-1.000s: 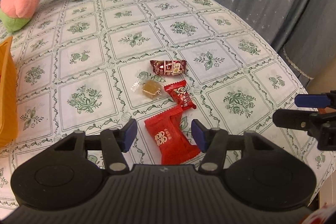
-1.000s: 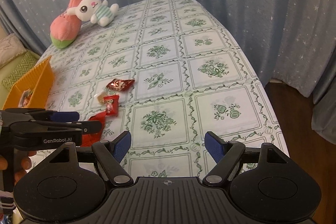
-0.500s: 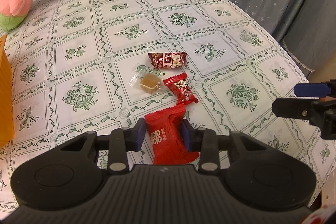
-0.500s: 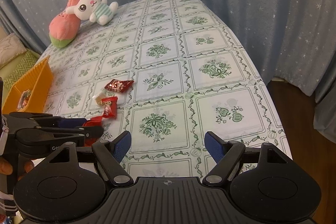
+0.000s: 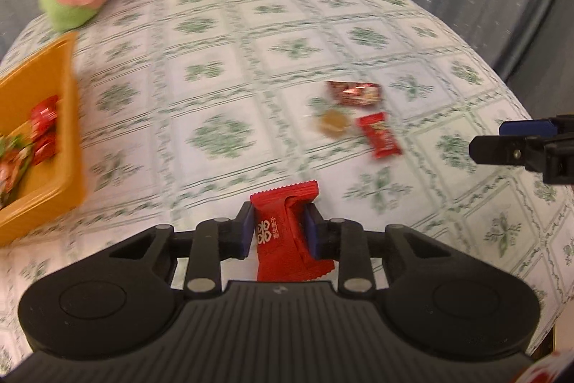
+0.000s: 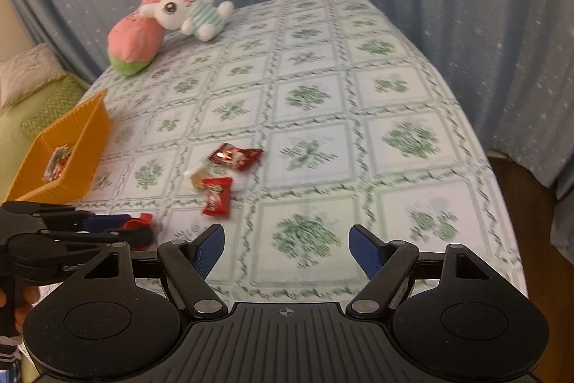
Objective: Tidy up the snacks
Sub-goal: 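Grasp the small red candy with the right tool while the left tool holds the packet, then carry the red packet and small red candy over the orange tray with both tools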
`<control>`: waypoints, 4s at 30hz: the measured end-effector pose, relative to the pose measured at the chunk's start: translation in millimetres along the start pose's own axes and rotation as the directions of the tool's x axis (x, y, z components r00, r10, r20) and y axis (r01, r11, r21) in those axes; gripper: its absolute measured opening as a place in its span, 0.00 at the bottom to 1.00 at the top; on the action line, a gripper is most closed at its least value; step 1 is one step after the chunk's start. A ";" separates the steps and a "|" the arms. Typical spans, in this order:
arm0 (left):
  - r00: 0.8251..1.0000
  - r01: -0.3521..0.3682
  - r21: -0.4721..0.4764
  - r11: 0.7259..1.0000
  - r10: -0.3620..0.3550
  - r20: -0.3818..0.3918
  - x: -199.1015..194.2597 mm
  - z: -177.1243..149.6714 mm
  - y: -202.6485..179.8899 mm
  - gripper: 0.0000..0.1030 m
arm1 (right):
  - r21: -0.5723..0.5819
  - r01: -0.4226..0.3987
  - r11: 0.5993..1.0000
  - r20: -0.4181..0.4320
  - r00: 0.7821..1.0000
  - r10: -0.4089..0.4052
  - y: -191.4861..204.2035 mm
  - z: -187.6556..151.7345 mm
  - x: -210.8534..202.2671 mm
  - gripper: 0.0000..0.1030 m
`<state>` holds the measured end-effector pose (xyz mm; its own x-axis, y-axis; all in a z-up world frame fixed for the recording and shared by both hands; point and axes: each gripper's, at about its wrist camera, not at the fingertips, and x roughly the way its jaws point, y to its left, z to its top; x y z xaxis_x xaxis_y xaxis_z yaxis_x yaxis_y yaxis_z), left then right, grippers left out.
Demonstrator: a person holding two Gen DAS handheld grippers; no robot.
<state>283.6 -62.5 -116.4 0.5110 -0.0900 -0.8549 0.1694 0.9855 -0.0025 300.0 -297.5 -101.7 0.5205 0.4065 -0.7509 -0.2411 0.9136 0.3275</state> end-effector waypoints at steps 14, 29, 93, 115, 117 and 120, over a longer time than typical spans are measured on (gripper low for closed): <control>0.991 -0.132 -0.185 0.974 0.136 0.006 -36.6 -28.2 72.1 0.26 | -0.076 -0.087 0.993 -0.049 0.995 0.083 33.7 22.1 55.2 0.37; 0.985 -0.164 -0.234 0.958 0.171 0.009 -55.5 -42.2 98.0 0.26 | -0.106 -0.057 0.993 -0.076 0.996 0.049 47.6 24.0 81.7 0.19; 0.960 -0.184 -0.232 0.955 0.225 0.166 -125.2 -27.8 294.3 0.26 | -0.242 -0.293 0.925 -0.015 0.954 0.298 313.4 58.8 89.2 0.16; 0.989 -0.136 -0.172 0.976 0.144 0.039 -53.3 -17.6 318.8 0.26 | -0.193 -0.212 0.958 -0.038 0.977 0.209 316.3 67.0 121.6 0.16; 0.990 -0.132 -0.169 0.977 0.139 0.029 -49.8 -17.4 318.8 0.26 | -0.193 -0.211 0.958 -0.040 0.978 0.207 316.0 67.7 123.1 0.16; 0.991 -0.125 -0.165 0.978 0.130 0.020 -46.4 -16.9 318.0 0.27 | -0.191 -0.210 0.959 -0.044 0.978 0.205 315.5 68.6 125.0 0.16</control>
<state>299.6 257.5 -86.3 0.5451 0.0362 -0.8376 -0.0370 0.9991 0.0191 345.2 42.2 -52.9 0.4237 0.5847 -0.6918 -0.4970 0.7886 0.3621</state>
